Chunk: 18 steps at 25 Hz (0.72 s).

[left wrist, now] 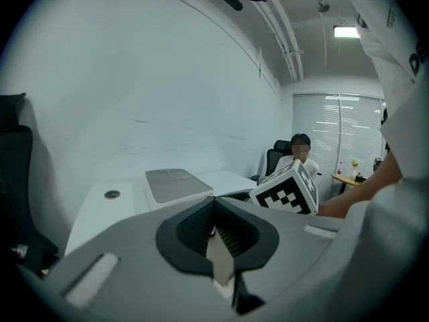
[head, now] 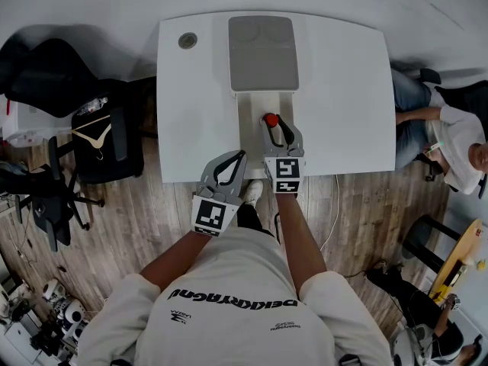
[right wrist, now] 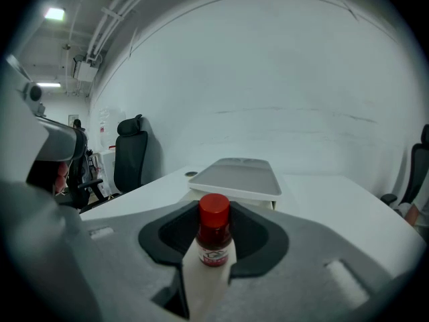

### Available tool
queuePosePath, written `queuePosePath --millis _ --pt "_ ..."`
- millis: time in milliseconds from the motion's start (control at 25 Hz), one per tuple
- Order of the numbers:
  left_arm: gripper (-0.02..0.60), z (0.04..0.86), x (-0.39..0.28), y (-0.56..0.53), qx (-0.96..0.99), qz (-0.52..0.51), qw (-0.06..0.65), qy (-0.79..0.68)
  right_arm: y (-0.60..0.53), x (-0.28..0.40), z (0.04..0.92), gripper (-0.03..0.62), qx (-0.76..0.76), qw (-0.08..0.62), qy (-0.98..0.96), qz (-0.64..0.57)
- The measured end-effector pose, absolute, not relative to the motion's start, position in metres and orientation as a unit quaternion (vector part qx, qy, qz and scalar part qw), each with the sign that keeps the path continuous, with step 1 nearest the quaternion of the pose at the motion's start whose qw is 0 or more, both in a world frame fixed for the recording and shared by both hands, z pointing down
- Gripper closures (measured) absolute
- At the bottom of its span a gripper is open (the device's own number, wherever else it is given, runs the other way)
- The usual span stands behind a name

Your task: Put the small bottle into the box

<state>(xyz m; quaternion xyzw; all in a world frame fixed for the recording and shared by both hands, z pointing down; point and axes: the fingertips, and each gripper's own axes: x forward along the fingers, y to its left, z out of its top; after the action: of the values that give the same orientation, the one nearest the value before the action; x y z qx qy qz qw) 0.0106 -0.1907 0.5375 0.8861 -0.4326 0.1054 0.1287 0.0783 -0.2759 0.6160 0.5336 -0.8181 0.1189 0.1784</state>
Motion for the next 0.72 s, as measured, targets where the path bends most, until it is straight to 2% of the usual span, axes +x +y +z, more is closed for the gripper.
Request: queuePosePath --millis 720 --pt "0.575 0.5361 0.0108 -0.1919 0.884 0.106 0.129 -0.437 -0.28 0.0726 0.6209 0.459 0.526 0.194 -0.821 0.11"
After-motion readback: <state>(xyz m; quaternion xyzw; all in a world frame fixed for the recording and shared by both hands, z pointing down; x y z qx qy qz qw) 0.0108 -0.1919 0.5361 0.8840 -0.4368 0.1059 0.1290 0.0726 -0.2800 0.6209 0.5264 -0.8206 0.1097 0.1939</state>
